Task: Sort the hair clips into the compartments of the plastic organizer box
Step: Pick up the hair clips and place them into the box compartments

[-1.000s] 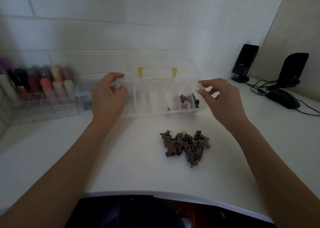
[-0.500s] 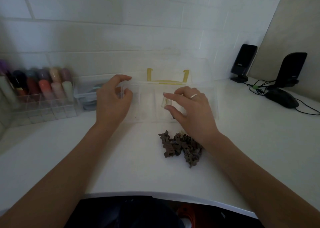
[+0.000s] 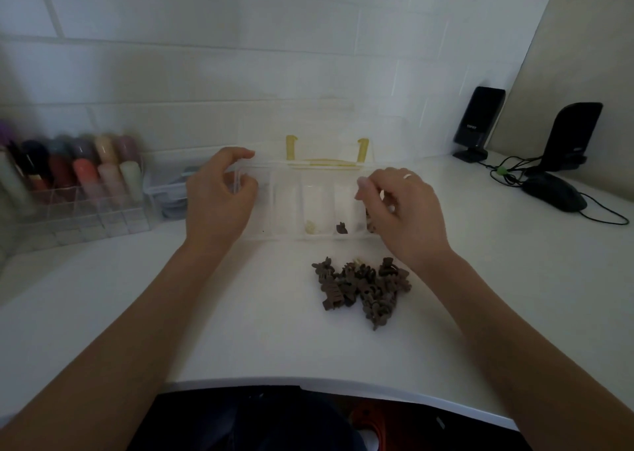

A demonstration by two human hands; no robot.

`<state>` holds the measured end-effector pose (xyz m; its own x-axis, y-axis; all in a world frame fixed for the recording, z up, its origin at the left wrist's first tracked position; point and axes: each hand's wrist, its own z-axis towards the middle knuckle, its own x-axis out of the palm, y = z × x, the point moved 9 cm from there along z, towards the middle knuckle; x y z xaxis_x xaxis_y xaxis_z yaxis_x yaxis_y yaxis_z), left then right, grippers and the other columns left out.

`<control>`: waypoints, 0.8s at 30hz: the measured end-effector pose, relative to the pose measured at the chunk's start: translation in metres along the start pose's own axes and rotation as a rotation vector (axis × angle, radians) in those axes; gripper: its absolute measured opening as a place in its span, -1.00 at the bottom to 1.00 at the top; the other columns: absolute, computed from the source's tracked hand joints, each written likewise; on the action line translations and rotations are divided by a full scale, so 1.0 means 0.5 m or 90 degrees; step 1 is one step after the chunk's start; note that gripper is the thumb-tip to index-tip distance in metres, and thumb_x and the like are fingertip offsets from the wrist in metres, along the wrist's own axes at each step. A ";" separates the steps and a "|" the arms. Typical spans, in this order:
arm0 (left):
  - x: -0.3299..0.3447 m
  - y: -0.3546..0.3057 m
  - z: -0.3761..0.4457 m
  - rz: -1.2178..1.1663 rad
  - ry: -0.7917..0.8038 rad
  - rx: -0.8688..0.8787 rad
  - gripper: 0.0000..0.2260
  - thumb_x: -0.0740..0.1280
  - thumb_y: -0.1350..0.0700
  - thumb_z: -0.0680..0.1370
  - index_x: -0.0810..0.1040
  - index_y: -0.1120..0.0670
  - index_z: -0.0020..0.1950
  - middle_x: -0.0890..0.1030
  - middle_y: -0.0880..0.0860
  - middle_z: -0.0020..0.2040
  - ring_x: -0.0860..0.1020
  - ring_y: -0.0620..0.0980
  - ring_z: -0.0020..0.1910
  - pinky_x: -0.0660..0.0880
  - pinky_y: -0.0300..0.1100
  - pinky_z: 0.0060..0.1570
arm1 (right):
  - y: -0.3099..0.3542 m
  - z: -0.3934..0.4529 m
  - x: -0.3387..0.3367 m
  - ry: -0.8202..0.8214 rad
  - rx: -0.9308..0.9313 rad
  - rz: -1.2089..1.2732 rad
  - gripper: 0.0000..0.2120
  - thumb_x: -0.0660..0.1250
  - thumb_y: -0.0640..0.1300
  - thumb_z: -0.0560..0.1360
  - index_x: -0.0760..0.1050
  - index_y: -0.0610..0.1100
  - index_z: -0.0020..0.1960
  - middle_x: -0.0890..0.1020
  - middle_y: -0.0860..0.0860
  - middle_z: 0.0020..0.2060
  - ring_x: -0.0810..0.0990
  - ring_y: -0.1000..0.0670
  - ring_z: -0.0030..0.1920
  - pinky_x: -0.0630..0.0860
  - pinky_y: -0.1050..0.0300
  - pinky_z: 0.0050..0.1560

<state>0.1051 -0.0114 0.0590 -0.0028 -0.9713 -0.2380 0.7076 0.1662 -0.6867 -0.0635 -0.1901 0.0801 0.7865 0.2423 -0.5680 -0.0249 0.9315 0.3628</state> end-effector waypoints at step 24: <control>-0.011 0.007 0.002 0.018 -0.022 -0.028 -0.74 0.29 0.26 0.40 0.57 -0.01 0.02 0.58 -0.04 -0.18 0.40 -0.24 -0.46 0.33 -0.41 -0.32 | 0.074 -0.063 0.123 0.429 -0.105 -0.047 -0.83 0.30 0.10 0.48 0.50 0.02 -0.19 0.51 0.13 -0.44 0.44 0.17 -0.42 0.38 0.27 -0.36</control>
<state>0.1083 -0.0055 0.0588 0.0416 -0.9710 -0.2352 0.6756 0.2008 -0.7094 -0.0354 -0.1322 0.0355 0.2360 0.2428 -0.9409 -0.1210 0.9681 0.2195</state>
